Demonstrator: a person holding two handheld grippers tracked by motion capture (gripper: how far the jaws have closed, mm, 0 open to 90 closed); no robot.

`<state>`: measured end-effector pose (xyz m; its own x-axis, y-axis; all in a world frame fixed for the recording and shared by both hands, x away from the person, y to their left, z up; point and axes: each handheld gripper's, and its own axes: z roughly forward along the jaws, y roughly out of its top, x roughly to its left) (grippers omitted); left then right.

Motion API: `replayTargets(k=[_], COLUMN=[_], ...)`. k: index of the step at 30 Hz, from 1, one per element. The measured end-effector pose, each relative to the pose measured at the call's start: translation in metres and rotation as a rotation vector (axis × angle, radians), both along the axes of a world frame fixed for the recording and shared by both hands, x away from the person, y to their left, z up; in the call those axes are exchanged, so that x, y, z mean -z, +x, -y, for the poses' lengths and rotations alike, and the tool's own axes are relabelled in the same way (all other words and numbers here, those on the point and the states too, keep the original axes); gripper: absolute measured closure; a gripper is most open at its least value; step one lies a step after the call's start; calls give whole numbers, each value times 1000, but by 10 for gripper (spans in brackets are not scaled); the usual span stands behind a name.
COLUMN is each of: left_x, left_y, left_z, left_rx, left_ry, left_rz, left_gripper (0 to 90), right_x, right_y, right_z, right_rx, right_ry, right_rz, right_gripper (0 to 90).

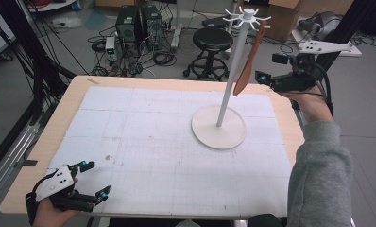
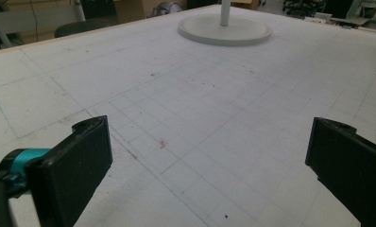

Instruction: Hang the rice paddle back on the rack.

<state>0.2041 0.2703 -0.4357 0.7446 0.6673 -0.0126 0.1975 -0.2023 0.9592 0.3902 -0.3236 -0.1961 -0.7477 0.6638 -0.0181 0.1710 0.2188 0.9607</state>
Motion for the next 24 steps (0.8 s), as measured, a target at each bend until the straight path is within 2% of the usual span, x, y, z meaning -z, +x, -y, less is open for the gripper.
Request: replayTargets(k=[4,6,10,14,19,21,24], left_x=[0,0,0,-1,0,0,0], left_y=[4,6,8,11,16,18,20], left_z=[1,2,4,7,11,12,14], left_rx=[8,16,29,43,55,62,67], left_ry=[-1,-3,-2,-9,-11,-9,-19], left_rz=[0,0,-2,0,-6,-6,-7], left_gripper=[18,18,18,18,18,18,18], right_x=[7,12,29,49,81,93,108], right_y=[-6,-10,-19,-29,-35,-37,-42], right_z=[6,8,13,22,38,42,46], right_rx=[3,9,6,20,108,133,138], right_ry=[5,3,6,39,100,107,97], right_rz=[6,-5,-4,-9,-16,-25,-38], right_gripper=[0,0,0,0,0,0,0])
